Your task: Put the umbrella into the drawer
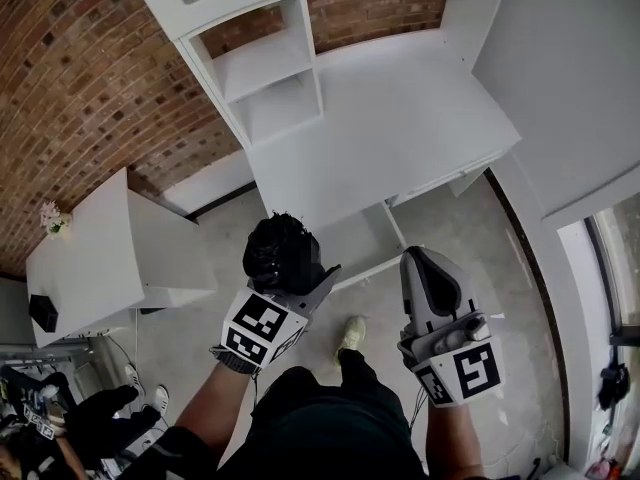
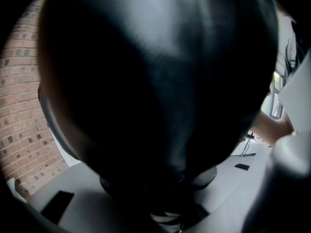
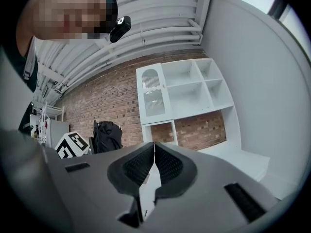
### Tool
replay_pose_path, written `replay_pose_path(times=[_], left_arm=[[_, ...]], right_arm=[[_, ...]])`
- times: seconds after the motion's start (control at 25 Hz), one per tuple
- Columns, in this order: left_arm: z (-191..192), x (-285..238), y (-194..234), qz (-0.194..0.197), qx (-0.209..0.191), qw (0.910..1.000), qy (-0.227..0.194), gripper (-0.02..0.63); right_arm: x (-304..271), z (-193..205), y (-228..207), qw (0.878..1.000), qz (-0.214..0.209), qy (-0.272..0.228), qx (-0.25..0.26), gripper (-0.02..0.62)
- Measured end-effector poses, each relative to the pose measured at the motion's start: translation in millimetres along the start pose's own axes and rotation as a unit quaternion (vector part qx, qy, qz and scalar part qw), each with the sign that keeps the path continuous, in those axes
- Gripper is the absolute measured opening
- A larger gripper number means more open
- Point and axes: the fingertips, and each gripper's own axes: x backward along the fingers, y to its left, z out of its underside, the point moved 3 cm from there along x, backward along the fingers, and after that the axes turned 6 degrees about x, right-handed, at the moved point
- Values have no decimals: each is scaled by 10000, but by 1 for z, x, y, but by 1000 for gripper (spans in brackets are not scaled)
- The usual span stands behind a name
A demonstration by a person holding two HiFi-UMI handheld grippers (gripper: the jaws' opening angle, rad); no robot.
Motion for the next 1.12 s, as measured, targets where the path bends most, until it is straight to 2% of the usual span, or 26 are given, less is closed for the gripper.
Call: replay_pose_path(times=[0.28, 0.56, 0.76, 1.12], left_arm=[[22, -56, 17, 30, -69, 9990, 435, 202], [68, -112, 41, 135, -148, 9962, 852, 202], [110, -149, 55, 241, -316, 9902, 1337, 202], [174, -197, 66, 585, -487, 9789, 1897, 202]], right_arm=[[-25, 30, -33, 9995, -81, 99, -305, 5], [-47, 84, -53, 9985, 108, 211, -491, 5], [-56, 124, -61, 9968, 276, 400, -635, 5], [-64, 174, -62, 9935, 506, 599, -819, 5]])
